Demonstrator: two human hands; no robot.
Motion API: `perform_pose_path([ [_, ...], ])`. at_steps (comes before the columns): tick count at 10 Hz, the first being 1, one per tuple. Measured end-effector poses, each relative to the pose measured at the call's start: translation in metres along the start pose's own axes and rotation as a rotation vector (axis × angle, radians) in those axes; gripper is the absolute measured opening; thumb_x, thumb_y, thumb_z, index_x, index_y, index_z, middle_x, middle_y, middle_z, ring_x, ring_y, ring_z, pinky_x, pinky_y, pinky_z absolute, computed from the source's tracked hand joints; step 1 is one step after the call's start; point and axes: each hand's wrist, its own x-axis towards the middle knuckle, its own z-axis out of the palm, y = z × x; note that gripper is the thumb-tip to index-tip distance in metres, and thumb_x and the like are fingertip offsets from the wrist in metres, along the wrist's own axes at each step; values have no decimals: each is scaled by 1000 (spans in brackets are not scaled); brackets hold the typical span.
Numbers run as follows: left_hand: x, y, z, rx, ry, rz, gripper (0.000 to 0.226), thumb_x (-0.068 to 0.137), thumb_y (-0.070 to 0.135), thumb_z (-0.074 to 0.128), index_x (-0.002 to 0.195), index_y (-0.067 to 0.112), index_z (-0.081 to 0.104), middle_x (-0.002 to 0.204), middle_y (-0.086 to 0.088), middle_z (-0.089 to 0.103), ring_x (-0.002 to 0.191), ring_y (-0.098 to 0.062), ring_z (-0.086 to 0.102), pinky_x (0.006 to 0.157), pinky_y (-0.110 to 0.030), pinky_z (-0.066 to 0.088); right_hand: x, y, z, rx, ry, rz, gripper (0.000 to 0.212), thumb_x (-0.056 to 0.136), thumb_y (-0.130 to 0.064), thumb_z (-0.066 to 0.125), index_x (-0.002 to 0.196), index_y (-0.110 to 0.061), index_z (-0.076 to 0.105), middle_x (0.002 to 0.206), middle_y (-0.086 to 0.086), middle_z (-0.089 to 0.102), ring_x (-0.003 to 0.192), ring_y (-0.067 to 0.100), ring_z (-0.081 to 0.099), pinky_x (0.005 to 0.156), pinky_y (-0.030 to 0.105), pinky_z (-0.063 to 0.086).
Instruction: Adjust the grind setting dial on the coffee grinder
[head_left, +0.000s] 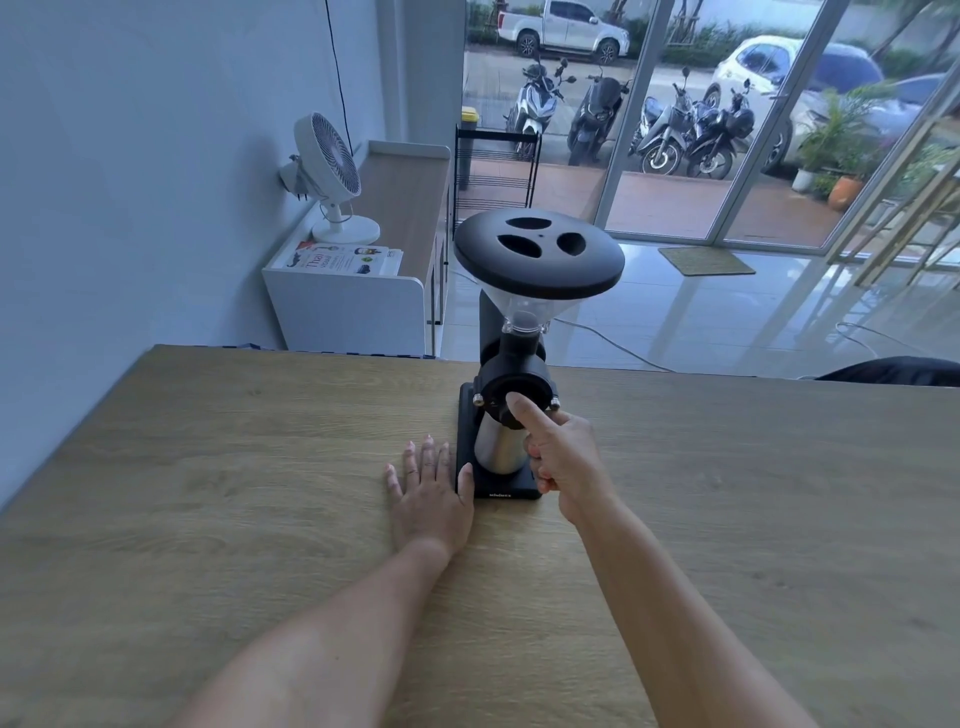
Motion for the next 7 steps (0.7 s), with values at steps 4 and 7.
perform_pose_path([
  [4, -2, -3, -9, -21, -78, 22, 67, 96, 61, -6, 155, 29, -12, 164, 4, -20, 149, -21, -26, 120, -52, -15, -9, 5, -4, -3, -15, -21, 34, 85, -43, 72, 88, -12, 58, 55, 0, 37, 36, 9, 28, 37, 22, 23],
  [7, -9, -9, -9, -12, -89, 64, 68, 95, 64, -5, 155, 32, -12, 164, 5, -20, 149, -20, -27, 120, -49, -17, -19, 31, -13, -82, 56, -134, 31, 90, -39, 68, 78, -11, 65, 53, -3, 47, 41, 10, 39, 40, 28, 33],
])
